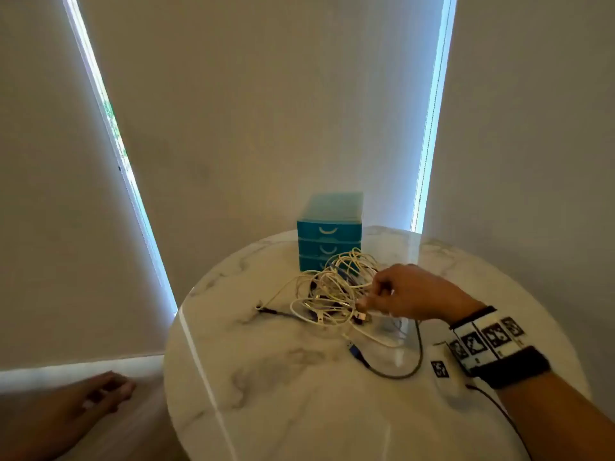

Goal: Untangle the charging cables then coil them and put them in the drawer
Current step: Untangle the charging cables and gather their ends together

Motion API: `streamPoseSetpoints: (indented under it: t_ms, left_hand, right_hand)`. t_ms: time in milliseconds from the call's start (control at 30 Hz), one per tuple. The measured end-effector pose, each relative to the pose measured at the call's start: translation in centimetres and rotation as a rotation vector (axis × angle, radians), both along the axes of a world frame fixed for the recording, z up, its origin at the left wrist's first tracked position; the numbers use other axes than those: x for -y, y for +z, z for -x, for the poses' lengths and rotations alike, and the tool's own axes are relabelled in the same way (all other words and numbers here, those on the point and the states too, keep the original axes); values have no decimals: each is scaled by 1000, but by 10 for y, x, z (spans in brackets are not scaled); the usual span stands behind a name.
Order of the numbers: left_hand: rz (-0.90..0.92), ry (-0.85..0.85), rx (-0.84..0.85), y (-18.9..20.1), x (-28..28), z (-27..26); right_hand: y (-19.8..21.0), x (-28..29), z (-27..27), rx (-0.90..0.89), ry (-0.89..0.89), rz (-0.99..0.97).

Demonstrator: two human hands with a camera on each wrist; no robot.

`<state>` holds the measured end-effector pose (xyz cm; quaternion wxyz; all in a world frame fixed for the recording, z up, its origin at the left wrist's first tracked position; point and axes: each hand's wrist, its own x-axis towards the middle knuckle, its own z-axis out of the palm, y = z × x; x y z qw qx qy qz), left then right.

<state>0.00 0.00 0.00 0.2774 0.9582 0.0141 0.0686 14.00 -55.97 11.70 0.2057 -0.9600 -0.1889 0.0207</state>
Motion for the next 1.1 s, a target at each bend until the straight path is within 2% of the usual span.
streamPoseSetpoints:
  t_ms: [33,100,133,200,267,333,433,500,633,733,867,1100]
  left_hand:
    - [57,-26,1,9,24,-7]
    - [20,-80,8,46,70,-20]
    - [-14,-125,-2,67,94,-23]
    - [-30,-220,-19,94,137,-34]
    - [-73,-315,-33,108,173,-52]
    - [-78,-424,-23,117,205,-77]
    - [-33,-552,43,133,243,-110]
    - [-12,-595,89,141,267,-137]
    - [-59,-569,151,129,296,-190]
    - [-57,-559,-8,105,303,-215]
    - [69,-600,-122,83,305,-241]
    - [471,-611,-227,75,311,-262]
  right_hand:
    - [-8,-6,-1,-73,-8,99]
    - [-24,-18,-1,-169,13,294]
    - [-34,-26,0,-211,26,333]
    - [-41,-26,-7,-230,32,290]
    - [-37,-19,-20,-211,36,183]
    - [-36,-10,-34,-152,6,-41]
    - [-37,4,-49,74,-193,-430]
    - [-42,5,-56,145,-283,-522]
    - [-48,-15,-61,137,-230,-555]
    - [-49,-26,-67,191,-262,-576]
    - [-67,-39,-70,76,-272,-422]
    - [-68,-34,-63,48,-435,-557]
